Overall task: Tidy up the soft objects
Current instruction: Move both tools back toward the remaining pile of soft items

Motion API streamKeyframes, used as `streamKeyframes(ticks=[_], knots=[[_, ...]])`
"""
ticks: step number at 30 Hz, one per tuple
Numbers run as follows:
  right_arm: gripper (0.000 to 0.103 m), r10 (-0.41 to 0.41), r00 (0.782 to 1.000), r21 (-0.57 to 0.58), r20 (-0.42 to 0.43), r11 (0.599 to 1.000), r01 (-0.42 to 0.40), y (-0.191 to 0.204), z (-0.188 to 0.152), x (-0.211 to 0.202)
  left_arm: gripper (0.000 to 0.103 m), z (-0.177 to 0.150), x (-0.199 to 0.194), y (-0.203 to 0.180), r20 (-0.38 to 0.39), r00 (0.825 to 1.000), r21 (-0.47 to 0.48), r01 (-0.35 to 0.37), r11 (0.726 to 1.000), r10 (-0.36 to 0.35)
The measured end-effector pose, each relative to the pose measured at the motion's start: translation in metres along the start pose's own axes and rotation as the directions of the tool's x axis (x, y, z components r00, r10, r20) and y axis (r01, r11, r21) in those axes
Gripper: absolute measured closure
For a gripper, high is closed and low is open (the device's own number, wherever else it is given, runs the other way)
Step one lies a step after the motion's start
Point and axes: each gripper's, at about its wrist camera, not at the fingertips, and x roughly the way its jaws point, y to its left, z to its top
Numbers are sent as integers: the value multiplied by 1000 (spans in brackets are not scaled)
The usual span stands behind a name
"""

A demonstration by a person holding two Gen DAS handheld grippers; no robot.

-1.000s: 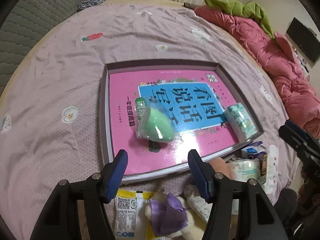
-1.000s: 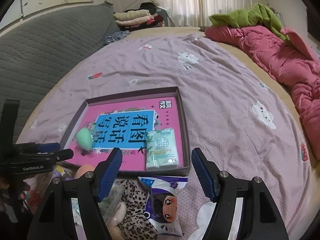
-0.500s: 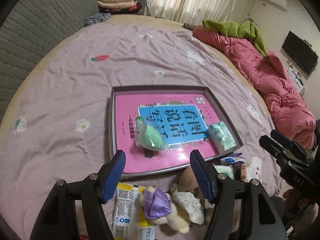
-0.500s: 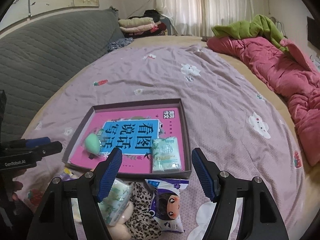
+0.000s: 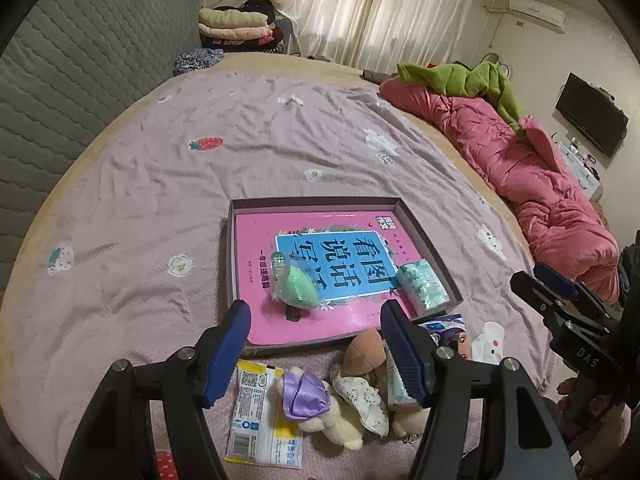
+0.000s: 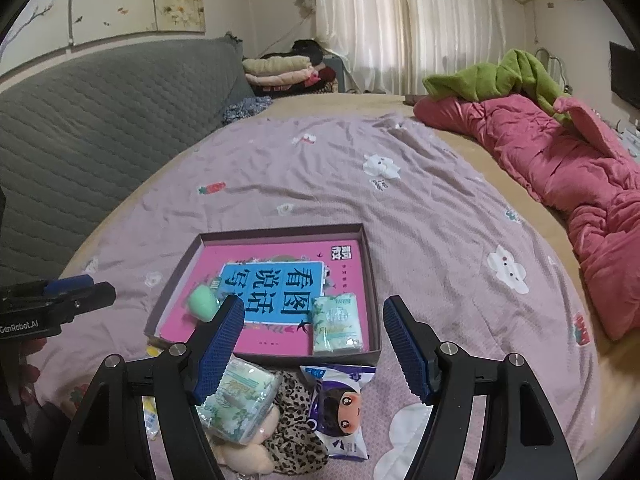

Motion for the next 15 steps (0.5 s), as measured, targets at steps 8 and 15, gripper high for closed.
streamKeyframes(ticks=[8, 15], knots=[[30, -4, 1000, -19, 6, 1000, 4, 1, -7, -11, 36, -11, -10, 9, 6, 1000, -14, -22, 1000, 22], [29, -6, 1000, -21, -9, 1000, 6, 0, -17, -14, 36, -23, -14, 19, 0, 999, -14, -51, 999, 51]])
